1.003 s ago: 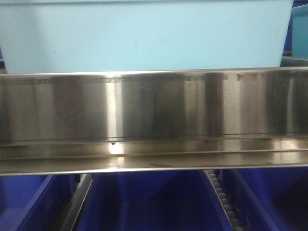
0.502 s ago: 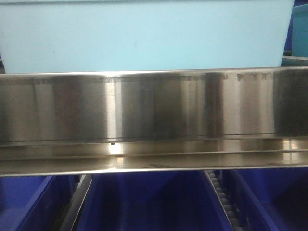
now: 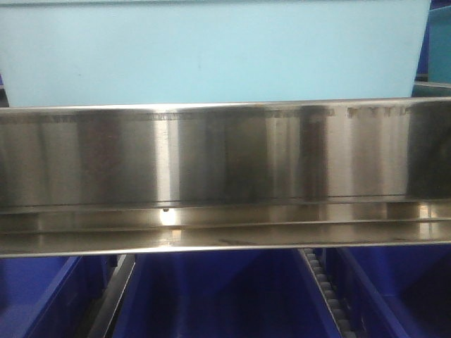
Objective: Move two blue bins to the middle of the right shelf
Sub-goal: 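Close both grippers on opposite side walls of the light blue bin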
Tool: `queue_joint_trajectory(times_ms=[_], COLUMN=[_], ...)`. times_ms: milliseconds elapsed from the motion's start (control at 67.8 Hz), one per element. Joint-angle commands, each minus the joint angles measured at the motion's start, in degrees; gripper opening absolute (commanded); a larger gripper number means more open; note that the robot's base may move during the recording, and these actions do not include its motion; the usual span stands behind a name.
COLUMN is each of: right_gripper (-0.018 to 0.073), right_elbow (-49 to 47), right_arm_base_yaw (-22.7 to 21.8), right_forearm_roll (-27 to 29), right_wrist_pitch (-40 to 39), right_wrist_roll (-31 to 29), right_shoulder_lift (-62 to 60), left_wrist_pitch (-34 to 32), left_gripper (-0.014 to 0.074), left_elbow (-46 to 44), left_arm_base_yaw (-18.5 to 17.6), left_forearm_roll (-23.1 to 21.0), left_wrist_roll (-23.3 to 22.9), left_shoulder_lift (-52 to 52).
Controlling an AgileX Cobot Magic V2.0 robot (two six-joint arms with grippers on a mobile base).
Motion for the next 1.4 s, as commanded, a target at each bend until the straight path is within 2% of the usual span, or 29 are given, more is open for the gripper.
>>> queue_joint_trajectory(times_ms=[0,295,369,472,575,649,738,797,1062,1387], right_gripper=[0.0569,0.0557,0.0503,0.0342,0.0115,-0.0041,-0.0167,-0.0151,-0.0151,-0.0151], right_elbow=[-0.41,0.18,0.18,0.18,0.18,0.18,0.18,0.18,0.18,-4.88], right_arm_base_yaw=[-0.01,-0.01,-0.01,-0.01,-0.01,-0.01,-0.01,-0.01,-0.01,-0.01], right_forearm_roll=[-0.30,-0.30,-0.30,-0.30,-0.30,-0.30,-0.30,-0.30,-0.42,-2.43], right_wrist_pitch=[-0.37,-0.37,-0.37,-0.37,-0.37,-0.37,-0.37,-0.37,-0.37,-1.56], right_wrist_roll=[0.38,0.38,0.38,0.38,0.38,0.38,0.38,0.51,0.51,0.51], right_shoulder_lift=[1.75,5.11,5.34,5.33,5.33,5.33,5.33,5.33,3.76,-4.67], left_wrist_pitch=[-0.27,-0.27,-0.27,-0.27,-0.27,-0.27,-0.27,-0.27,-0.27,-0.45], left_gripper=[0.0580,0.0580,0.0578,0.0538,0.0391,0.0223,0.0008,-0.0113,-0.0111,-0.0111], left_elbow=[0.05,0.05,0.05,0.05,0.05,0.05,0.05,0.05,0.05,-0.47], left_arm_base_yaw=[-0.22,-0.22,-0.22,-0.22,-0.22,-0.22,-0.22,-0.22,-0.22,-0.22], left_forearm_roll=[-0.45,-0.45,-0.45,-0.45,-0.34,-0.34,-0.34,-0.34,-0.70,-1.27], left_wrist_roll=[0.16,0.16,0.16,0.16,0.16,0.16,0.16,0.16,0.16,0.04], left_shoulder_lift=[1.30,3.96,4.47,4.57,4.57,4.57,4.57,4.57,3.07,-6.31])
